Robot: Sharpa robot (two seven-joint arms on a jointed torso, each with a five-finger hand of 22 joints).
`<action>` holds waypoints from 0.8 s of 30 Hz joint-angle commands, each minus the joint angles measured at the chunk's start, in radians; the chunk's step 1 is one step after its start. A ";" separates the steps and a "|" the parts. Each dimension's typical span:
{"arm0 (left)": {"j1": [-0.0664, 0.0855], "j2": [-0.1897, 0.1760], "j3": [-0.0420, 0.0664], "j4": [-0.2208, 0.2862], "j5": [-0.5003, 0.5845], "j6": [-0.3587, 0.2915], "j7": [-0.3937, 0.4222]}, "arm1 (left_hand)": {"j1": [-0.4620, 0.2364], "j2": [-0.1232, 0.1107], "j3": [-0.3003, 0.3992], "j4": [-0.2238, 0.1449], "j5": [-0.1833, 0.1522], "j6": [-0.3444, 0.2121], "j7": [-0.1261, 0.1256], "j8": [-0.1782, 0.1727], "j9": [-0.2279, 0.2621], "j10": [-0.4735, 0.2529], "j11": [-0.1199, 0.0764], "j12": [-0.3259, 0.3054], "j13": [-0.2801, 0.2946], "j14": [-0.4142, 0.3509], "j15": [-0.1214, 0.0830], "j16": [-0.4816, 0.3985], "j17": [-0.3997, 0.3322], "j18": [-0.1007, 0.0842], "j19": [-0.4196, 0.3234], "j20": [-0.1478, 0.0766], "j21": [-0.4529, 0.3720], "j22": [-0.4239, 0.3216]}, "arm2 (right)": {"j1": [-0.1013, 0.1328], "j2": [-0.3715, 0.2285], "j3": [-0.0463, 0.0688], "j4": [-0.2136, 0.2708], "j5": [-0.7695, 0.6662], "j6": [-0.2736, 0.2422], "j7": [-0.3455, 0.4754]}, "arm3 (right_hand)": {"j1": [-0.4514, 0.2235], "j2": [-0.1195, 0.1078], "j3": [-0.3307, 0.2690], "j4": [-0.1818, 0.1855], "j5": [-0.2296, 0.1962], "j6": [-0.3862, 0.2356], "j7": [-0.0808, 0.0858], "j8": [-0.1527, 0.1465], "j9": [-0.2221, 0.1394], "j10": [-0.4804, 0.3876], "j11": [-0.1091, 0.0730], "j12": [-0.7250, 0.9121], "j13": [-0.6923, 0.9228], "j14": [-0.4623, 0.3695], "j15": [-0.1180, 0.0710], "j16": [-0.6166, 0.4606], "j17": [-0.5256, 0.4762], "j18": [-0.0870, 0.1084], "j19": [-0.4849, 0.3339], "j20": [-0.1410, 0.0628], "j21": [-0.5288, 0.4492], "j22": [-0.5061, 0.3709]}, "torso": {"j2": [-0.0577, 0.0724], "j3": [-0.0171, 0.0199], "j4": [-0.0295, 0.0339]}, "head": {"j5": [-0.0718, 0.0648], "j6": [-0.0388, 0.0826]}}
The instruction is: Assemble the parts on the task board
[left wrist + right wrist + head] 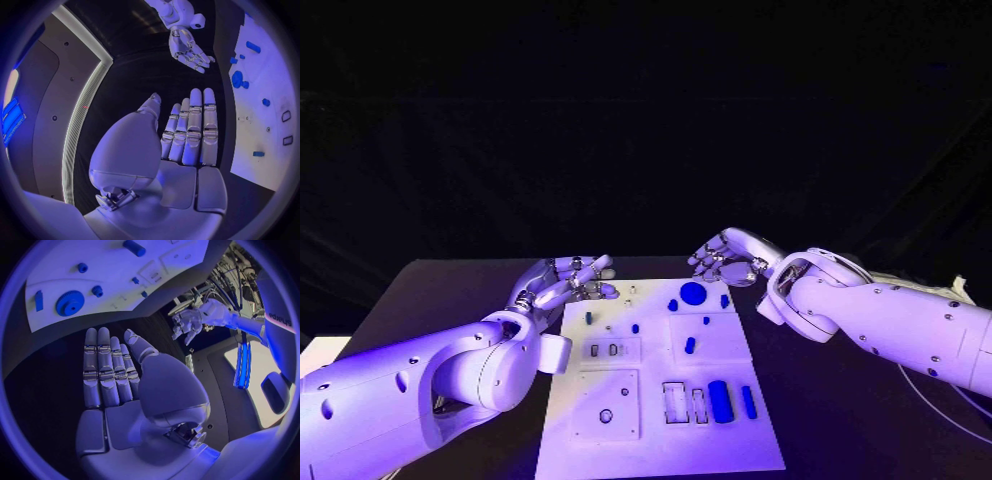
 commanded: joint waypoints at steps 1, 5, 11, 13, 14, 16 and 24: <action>0.006 -0.012 0.003 0.032 0.019 0.027 -0.009 | -0.010 0.002 -0.007 -0.002 -0.004 0.006 -0.001 -0.005 -0.002 0.000 0.001 -0.011 -0.001 0.008 0.002 0.003 0.003 0.013 0.007 -0.002 0.002 -0.002 | 0.011 0.005 0.003 0.009 -0.301 0.086 -0.133 | -0.012 -0.037 0.020 0.001 -0.024 0.059 -0.032 -0.002 0.003 0.071 -0.038 -0.009 0.002 0.193 -0.057 0.119 0.086 0.013 0.141 -0.073 0.146 0.074 | 0.030 -0.0044 0.0106 | -0.012 0.006; 0.012 -0.029 0.005 0.067 0.024 0.025 -0.009 | -0.011 0.002 -0.009 -0.003 -0.004 0.004 0.000 -0.008 -0.003 -0.005 0.002 -0.017 -0.003 0.007 0.003 0.000 0.006 0.012 0.008 -0.001 0.000 -0.004 | 0.024 0.009 0.005 0.022 -0.392 0.120 -0.177 | -0.022 -0.055 0.044 0.013 -0.028 0.067 -0.037 -0.009 0.001 0.071 -0.050 -0.010 0.001 0.187 -0.065 0.295 0.191 0.010 0.157 -0.089 0.229 0.124 | 0.046 -0.0065 0.0149 | -0.017 0.012; 0.024 -0.046 0.006 0.102 0.030 0.024 -0.010 | -0.012 0.003 -0.011 -0.004 -0.004 0.002 0.001 -0.012 -0.003 -0.009 0.004 -0.024 -0.005 0.005 0.005 -0.005 0.009 0.012 0.007 -0.001 -0.002 -0.006 | 0.039 0.024 0.006 0.026 -0.460 0.163 -0.200 | -0.040 -0.082 0.102 0.046 -0.034 0.066 -0.043 -0.009 0.001 0.045 -0.046 -0.011 0.001 0.188 -0.066 0.517 0.335 0.011 0.163 -0.090 0.350 0.202 | 0.067 -0.0085 0.0224 | -0.020 0.019; 0.028 -0.050 0.006 0.110 0.037 0.022 -0.011 | -0.013 0.003 -0.013 -0.005 -0.004 0.001 0.002 -0.015 -0.004 -0.011 0.005 -0.028 -0.006 0.001 0.006 -0.009 0.011 0.011 0.006 0.000 -0.005 -0.008 | 0.042 0.029 0.006 0.026 -0.469 0.174 -0.198 | -0.041 -0.093 0.129 0.061 -0.034 0.065 -0.044 -0.009 0.002 0.042 -0.048 -0.008 0.001 0.191 -0.064 0.703 0.517 0.004 0.177 -0.090 0.443 0.292 | 0.073 -0.0095 0.0253 | -0.022 0.020; 0.030 -0.052 0.007 0.113 0.040 0.022 -0.012 | -0.013 0.003 -0.013 -0.005 -0.004 0.001 0.003 -0.015 -0.004 -0.011 0.005 -0.028 -0.006 0.001 0.006 -0.009 0.011 0.011 0.006 0.000 -0.005 -0.008 | 0.044 0.031 0.006 0.027 -0.474 0.178 -0.197 | -0.042 -0.103 0.141 0.069 -0.034 0.062 -0.044 -0.009 0.002 0.037 -0.048 -0.009 0.001 0.194 -0.064 0.780 0.596 -0.006 0.187 -0.088 0.509 0.368 | 0.075 -0.0098 0.0267 | -0.023 0.021; 0.033 -0.054 0.007 0.117 0.044 0.022 -0.012 | -0.013 0.004 -0.014 -0.006 -0.004 0.001 0.003 -0.016 -0.004 -0.012 0.006 -0.029 -0.006 0.000 0.007 -0.011 0.012 0.011 0.006 0.001 -0.006 -0.009 | 0.045 0.035 0.006 0.026 -0.481 0.186 -0.196 | -0.042 -0.116 0.161 0.083 -0.036 0.060 -0.045 -0.009 0.002 0.032 -0.046 -0.009 0.001 0.200 -0.063 0.901 0.728 -0.023 0.209 -0.086 0.618 0.500 | 0.079 -0.0102 0.0289 | -0.023 0.019; 0.037 -0.059 0.007 0.122 0.051 0.020 -0.013 | -0.013 0.004 -0.014 -0.006 -0.004 0.000 0.004 -0.018 -0.004 -0.014 0.006 -0.031 -0.006 -0.001 0.007 -0.012 0.013 0.011 0.005 0.001 -0.007 -0.009 | 0.049 0.051 0.006 0.017 -0.506 0.211 -0.194 | -0.041 -0.145 0.191 0.120 -0.044 0.053 -0.043 -0.010 0.002 0.000 -0.035 -0.012 -0.002 0.194 -0.055 1.029 0.863 -0.037 0.208 -0.076 0.744 0.644 | 0.090 -0.0117 0.0330 | -0.027 0.025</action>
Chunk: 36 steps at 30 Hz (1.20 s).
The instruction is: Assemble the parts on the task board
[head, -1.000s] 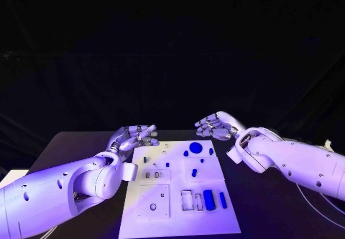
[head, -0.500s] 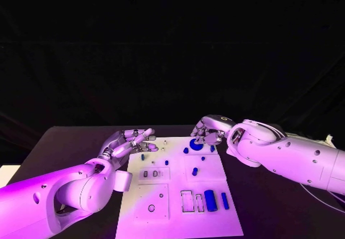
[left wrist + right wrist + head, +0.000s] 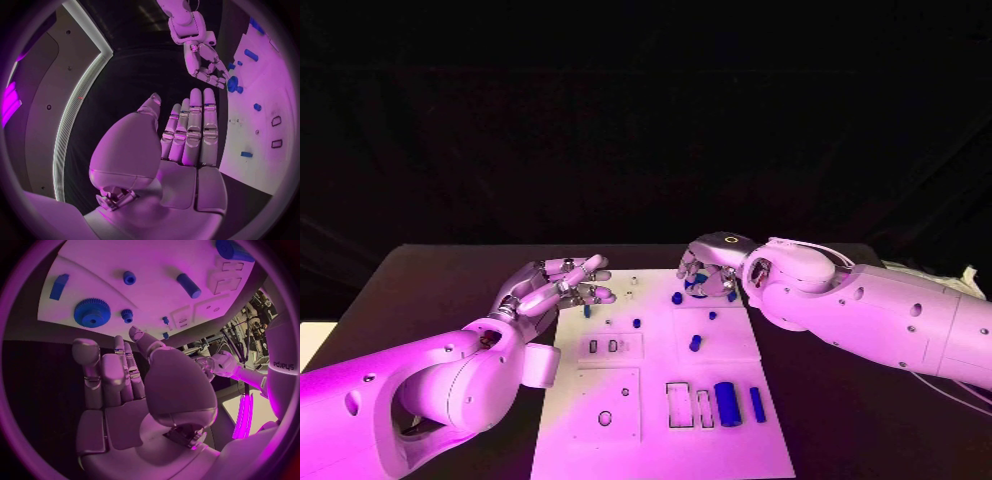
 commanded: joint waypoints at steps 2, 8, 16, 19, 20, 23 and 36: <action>0.003 0.000 0.001 0.004 0.014 0.015 0.003 | -0.009 0.001 -0.006 0.002 -0.004 -0.001 0.004 -0.006 -0.002 -0.007 -0.001 -0.007 -0.002 -0.005 0.004 -0.008 0.003 0.011 0.005 0.001 -0.007 -0.002 | 0.001 0.009 0.000 -0.005 -0.059 0.051 -0.011 | 0.004 -0.012 0.008 0.014 -0.005 -0.011 0.001 -0.004 0.000 -0.016 0.004 -0.004 -0.001 0.047 0.010 0.022 0.020 -0.015 -0.011 0.010 0.023 0.022 | 0.012 -0.0020 0.0037 | -0.003 0.006; 0.003 0.001 0.001 0.000 0.020 0.016 0.003 | -0.009 0.001 -0.007 0.001 -0.004 -0.002 0.005 -0.007 -0.002 -0.008 0.000 -0.009 -0.002 -0.005 0.004 -0.009 0.004 0.011 0.005 0.002 -0.008 -0.002 | 0.002 0.022 0.000 -0.018 -0.065 0.067 -0.009 | 0.009 -0.021 0.014 0.027 -0.009 -0.018 0.001 -0.005 0.000 -0.026 0.008 -0.004 -0.002 0.044 0.013 0.038 0.033 -0.015 -0.020 0.014 0.042 0.040 | 0.018 -0.0036 0.0076 | -0.004 0.001; 0.004 -0.002 0.001 0.005 0.023 0.016 0.003 | -0.009 0.001 -0.007 0.001 -0.004 -0.002 0.005 -0.007 -0.002 -0.008 0.000 -0.009 -0.002 -0.005 0.004 -0.009 0.004 0.011 0.005 0.002 -0.008 -0.002 | 0.001 0.041 -0.001 -0.042 -0.071 0.086 -0.002 | 0.011 -0.024 0.015 0.035 -0.014 -0.022 0.001 -0.005 0.000 -0.031 0.010 -0.004 -0.002 0.045 0.015 0.056 0.054 -0.019 -0.016 0.017 0.064 0.068 | 0.027 -0.0047 0.0142 | -0.007 0.000; 0.004 -0.004 0.001 0.007 0.023 0.015 0.003 | -0.009 0.001 -0.007 0.001 -0.004 -0.002 0.005 -0.007 -0.002 -0.008 0.000 -0.009 -0.002 -0.005 0.004 -0.009 0.004 0.011 0.005 0.002 -0.008 -0.002 | 0.000 0.048 -0.002 -0.047 -0.071 0.092 0.002 | 0.012 -0.024 0.016 0.038 -0.014 -0.022 0.001 -0.005 0.000 -0.032 0.010 -0.004 -0.001 0.046 0.016 0.063 0.062 -0.020 -0.014 0.018 0.072 0.077 | 0.030 -0.0046 0.0166 | -0.007 0.001; 0.004 -0.004 0.001 0.007 0.023 0.015 0.003 | -0.009 0.002 -0.007 0.001 -0.004 -0.002 0.005 -0.008 -0.002 -0.009 0.000 -0.010 -0.002 -0.005 0.005 -0.009 0.004 0.011 0.005 0.002 -0.009 -0.003 | 0.000 0.050 -0.002 -0.048 -0.071 0.093 0.004 | 0.013 -0.024 0.017 0.040 -0.015 -0.022 0.001 -0.004 0.000 -0.031 0.010 -0.003 -0.001 0.046 0.016 0.067 0.067 -0.021 -0.013 0.018 0.076 0.084 | 0.031 -0.0046 0.0171 | -0.007 0.002; 0.004 -0.005 0.001 0.007 0.023 0.015 0.002 | -0.009 0.002 -0.007 0.001 -0.004 -0.003 0.006 -0.008 -0.002 -0.009 0.000 -0.011 -0.002 -0.005 0.005 -0.009 0.005 0.011 0.005 0.002 -0.009 -0.003 | 0.000 0.054 -0.002 -0.050 -0.071 0.100 0.007 | 0.014 -0.024 0.018 0.043 -0.015 -0.021 0.001 -0.004 0.000 -0.031 0.010 -0.003 -0.001 0.047 0.016 0.073 0.075 -0.022 -0.011 0.018 0.083 0.092 | 0.033 -0.0050 0.0176 | -0.008 0.002; 0.006 -0.005 0.001 0.001 0.023 0.014 -0.001 | -0.009 0.003 -0.007 0.000 -0.004 -0.004 0.006 -0.010 -0.002 -0.010 0.001 -0.012 -0.002 -0.005 0.005 -0.010 0.006 0.011 0.005 0.002 -0.009 -0.003 | -0.001 0.059 -0.004 -0.056 -0.071 0.131 0.014 | 0.030 -0.007 0.040 0.063 -0.014 0.009 -0.002 0.004 0.007 0.002 0.000 0.001 0.001 0.053 0.009 0.125 0.136 -0.032 0.011 0.015 0.145 0.171 | 0.039 -0.0061 0.0177 | -0.007 0.003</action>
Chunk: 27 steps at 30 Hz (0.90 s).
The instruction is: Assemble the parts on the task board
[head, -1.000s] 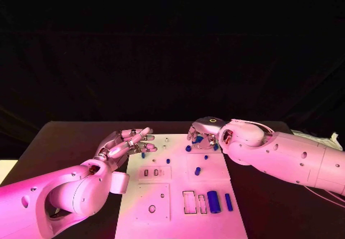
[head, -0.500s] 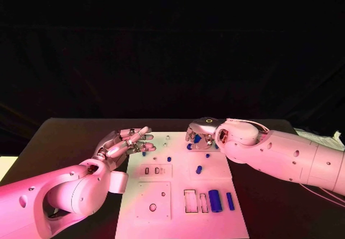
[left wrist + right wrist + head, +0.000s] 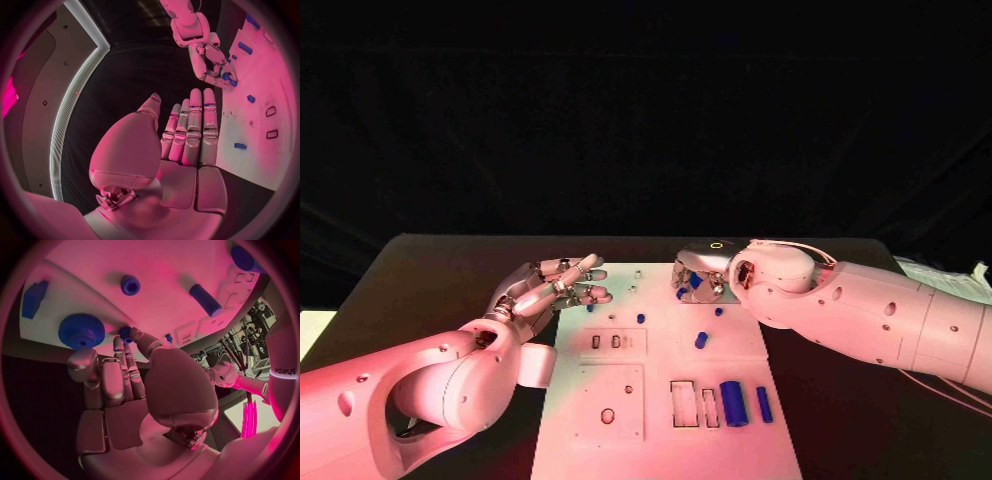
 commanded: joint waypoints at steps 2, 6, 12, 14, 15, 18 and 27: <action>0.002 0.001 0.001 -0.001 0.003 0.014 0.003 | -0.009 0.003 -0.007 0.000 -0.004 -0.004 0.007 -0.006 -0.001 -0.007 -0.003 -0.003 -0.002 -0.004 0.005 -0.006 0.001 0.012 0.005 0.002 -0.005 -0.001 | -0.001 0.001 -0.001 -0.001 -0.016 0.037 0.010 | 0.018 0.008 0.010 0.007 -0.006 0.012 -0.003 0.004 0.002 0.012 -0.002 0.000 0.001 0.054 0.001 0.013 0.013 -0.018 0.011 -0.002 0.014 0.018 | 0.004 0.0001 0.0009 | 0.000 0.003; 0.002 0.000 0.001 -0.001 0.003 0.014 0.002 | -0.009 0.003 -0.007 0.000 -0.004 -0.004 0.007 -0.006 -0.001 -0.007 -0.003 -0.003 -0.002 -0.004 0.005 -0.006 0.001 0.012 0.005 0.002 -0.005 -0.001 | -0.002 0.000 -0.001 -0.001 -0.018 0.038 0.009 | 0.021 0.009 0.015 0.008 -0.008 0.014 -0.003 0.003 0.002 0.015 -0.003 -0.001 0.001 0.054 0.000 0.017 0.016 -0.018 0.012 -0.002 0.019 0.023 | 0.006 0.0000 0.0014 | -0.001 0.003; 0.002 -0.001 0.001 -0.001 0.003 0.015 0.001 | -0.009 0.004 -0.007 0.000 -0.004 -0.004 0.007 -0.007 -0.002 -0.008 -0.002 -0.005 -0.002 -0.004 0.005 -0.006 0.002 0.012 0.006 0.002 -0.005 -0.001 | -0.002 0.000 -0.001 0.000 -0.020 0.029 0.012 | 0.032 0.015 0.030 0.011 -0.011 0.027 -0.003 0.004 0.004 0.027 -0.005 -0.001 0.001 0.052 -0.002 0.025 0.022 -0.019 0.011 -0.005 0.031 0.035 | 0.008 -0.0001 0.0020 | -0.001 0.005; 0.002 -0.001 0.001 -0.002 0.003 0.016 0.001 | -0.009 0.004 -0.007 -0.001 -0.004 -0.004 0.007 -0.007 -0.002 -0.008 -0.002 -0.005 -0.002 -0.004 0.005 -0.007 0.002 0.012 0.006 0.002 -0.005 -0.001 | -0.002 0.000 -0.001 0.001 -0.021 0.010 0.018 | 0.046 0.025 0.043 0.008 -0.020 0.043 -0.005 0.010 0.008 0.044 -0.010 0.004 0.004 0.052 -0.007 0.031 0.027 -0.023 0.019 -0.007 0.046 0.058 | 0.008 0.0003 0.0024 | -0.001 0.005; 0.002 -0.001 0.001 -0.002 0.003 0.016 0.001 | -0.009 0.004 -0.007 -0.001 -0.004 -0.005 0.007 -0.008 -0.002 -0.008 -0.002 -0.005 -0.002 -0.004 0.005 -0.007 0.002 0.012 0.006 0.002 -0.005 -0.002 | -0.002 0.000 -0.001 0.002 -0.022 -0.002 0.020 | 0.053 0.029 0.049 0.005 -0.027 0.050 -0.006 0.012 0.010 0.052 -0.012 0.005 0.005 0.052 -0.009 0.033 0.029 -0.024 0.023 -0.009 0.052 0.067 | 0.009 0.0002 0.0026 | -0.001 0.005; 0.002 -0.001 0.001 -0.003 0.003 0.016 0.001 | -0.009 0.004 -0.007 -0.001 -0.004 -0.005 0.007 -0.008 -0.002 -0.008 -0.002 -0.005 -0.002 -0.004 0.005 -0.007 0.002 0.012 0.006 0.002 -0.005 -0.002 | -0.002 -0.001 -0.001 0.007 -0.023 -0.062 0.028 | 0.084 0.049 0.073 -0.010 -0.062 0.085 -0.009 0.026 0.021 0.095 -0.023 0.015 0.011 0.051 -0.020 0.042 0.036 -0.034 0.050 -0.017 0.092 0.128 | 0.009 0.0001 0.0034 | -0.002 0.006; 0.002 -0.001 0.001 -0.005 0.006 0.009 0.005 | -0.002 0.011 -0.003 -0.006 -0.003 -0.006 0.007 -0.011 -0.001 -0.010 -0.002 -0.010 -0.002 -0.004 0.005 -0.010 0.006 0.012 0.007 0.003 -0.007 -0.003 | -0.002 0.002 0.001 0.021 -0.019 -0.203 0.026 | 0.098 0.048 0.095 -0.026 -0.071 0.086 -0.003 0.017 0.027 0.106 -0.022 0.002 0.010 0.049 -0.021 0.051 0.042 -0.040 0.059 -0.020 0.114 0.159 | 0.012 -0.0014 0.0056 | 0.003 0.010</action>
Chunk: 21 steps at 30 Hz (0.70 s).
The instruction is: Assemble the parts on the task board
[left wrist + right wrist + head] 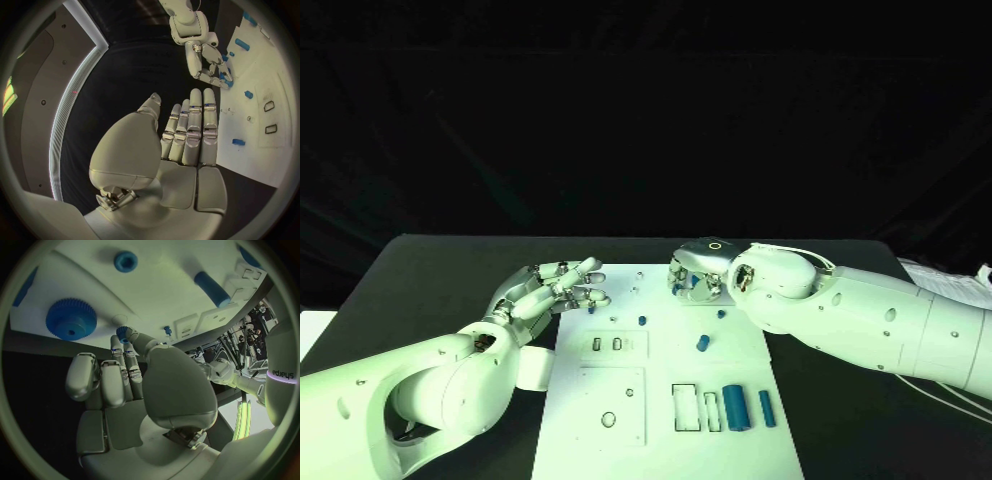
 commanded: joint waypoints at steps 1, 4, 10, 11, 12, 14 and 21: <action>0.002 0.002 0.001 0.000 0.005 0.010 0.008 | -0.002 0.011 0.000 -0.003 -0.003 -0.002 0.003 -0.007 -0.002 -0.006 0.002 -0.004 -0.001 -0.003 0.005 -0.006 0.001 0.012 0.007 0.003 -0.007 -0.001 | 0.000 0.004 0.002 0.005 -0.011 -0.117 0.006 | 0.034 0.023 0.011 -0.001 -0.004 -0.006 0.010 -0.010 -0.001 0.045 -0.036 -0.010 0.010 0.051 -0.004 0.006 0.002 -0.008 0.007 0.004 0.007 0.004 | 0.001 -0.0011 0.0017 | 0.002 0.000; 0.002 0.003 0.001 -0.001 0.006 0.009 0.009 | -0.002 0.011 0.000 -0.003 -0.003 -0.002 0.003 -0.007 -0.002 -0.006 0.002 -0.004 -0.001 -0.003 0.005 -0.006 0.001 0.012 0.007 0.003 -0.007 -0.001 | 0.001 0.013 0.003 0.004 -0.009 -0.153 0.006 | 0.033 0.022 0.014 -0.002 -0.003 -0.009 0.012 -0.014 -0.001 0.040 -0.034 -0.013 0.009 0.050 -0.002 0.007 0.003 -0.009 0.007 0.005 0.010 0.007 | 0.002 -0.0014 0.0024 | 0.003 0.002; 0.002 0.003 0.001 0.000 0.006 0.010 0.009 | -0.001 0.012 0.000 -0.003 -0.003 -0.002 0.003 -0.007 -0.001 -0.006 0.002 -0.005 -0.001 -0.003 0.005 -0.007 0.002 0.012 0.007 0.003 -0.007 -0.001 | 0.002 0.042 0.004 -0.016 -0.006 -0.195 0.004 | 0.031 0.017 0.019 -0.003 -0.003 -0.015 0.015 -0.021 -0.001 0.030 -0.030 -0.015 0.006 0.049 0.002 0.009 0.002 -0.008 0.005 0.008 0.013 0.009 | 0.004 -0.0024 0.0047 | 0.000 0.008; 0.002 0.003 0.001 0.001 0.006 0.010 0.009 | -0.001 0.012 0.000 -0.004 -0.003 -0.001 0.003 -0.007 -0.001 -0.006 0.002 -0.005 -0.001 -0.003 0.005 -0.007 0.002 0.012 0.007 0.003 -0.007 -0.002 | 0.003 0.049 0.005 -0.022 -0.005 -0.200 0.004 | 0.030 0.016 0.020 -0.003 -0.003 -0.016 0.015 -0.022 -0.001 0.028 -0.030 -0.015 0.006 0.049 0.002 0.009 0.001 -0.009 0.005 0.008 0.013 0.009 | 0.005 -0.0023 0.0042 | 0.002 0.009; 0.002 0.003 0.001 0.001 0.006 0.011 0.008 | -0.001 0.012 0.000 -0.004 -0.003 -0.001 0.003 -0.007 -0.001 -0.006 0.002 -0.005 -0.001 -0.003 0.005 -0.007 0.002 0.012 0.007 0.003 -0.007 -0.002 | 0.003 0.056 0.005 -0.029 -0.005 -0.204 0.004 | 0.030 0.016 0.020 -0.003 -0.003 -0.016 0.015 -0.022 -0.001 0.027 -0.029 -0.015 0.006 0.049 0.002 0.009 0.001 -0.008 0.005 0.008 0.013 0.009 | 0.006 -0.0021 0.0037 | 0.003 0.009; 0.002 0.003 0.001 0.003 0.006 0.011 0.008 | -0.001 0.012 0.000 -0.004 -0.003 -0.001 0.003 -0.007 -0.001 -0.006 0.002 -0.005 -0.001 -0.003 0.005 -0.007 0.002 0.012 0.007 0.003 -0.007 -0.002 | 0.003 0.072 0.005 -0.044 -0.004 -0.212 0.005 | 0.030 0.016 0.020 -0.003 -0.003 -0.016 0.015 -0.022 -0.001 0.027 -0.029 -0.015 0.006 0.049 0.002 0.009 0.001 -0.008 0.005 0.008 0.013 0.009 | 0.007 -0.0027 0.0058 | 0.002 0.011; 0.006 0.001 0.001 0.008 0.006 0.011 0.007 | 0.000 0.012 0.000 -0.004 -0.003 -0.001 0.003 -0.007 -0.001 -0.006 0.002 -0.006 -0.001 -0.004 0.005 -0.007 0.002 0.012 0.007 0.003 -0.007 -0.002 | 0.003 0.119 0.005 -0.088 -0.004 -0.212 0.010 | 0.029 0.015 0.022 -0.003 -0.003 -0.018 0.016 -0.024 -0.001 0.024 -0.028 -0.015 0.005 0.049 0.003 0.010 0.002 -0.009 0.004 0.009 0.014 0.010 | 0.014 -0.0040 0.0120 | 0.000 0.011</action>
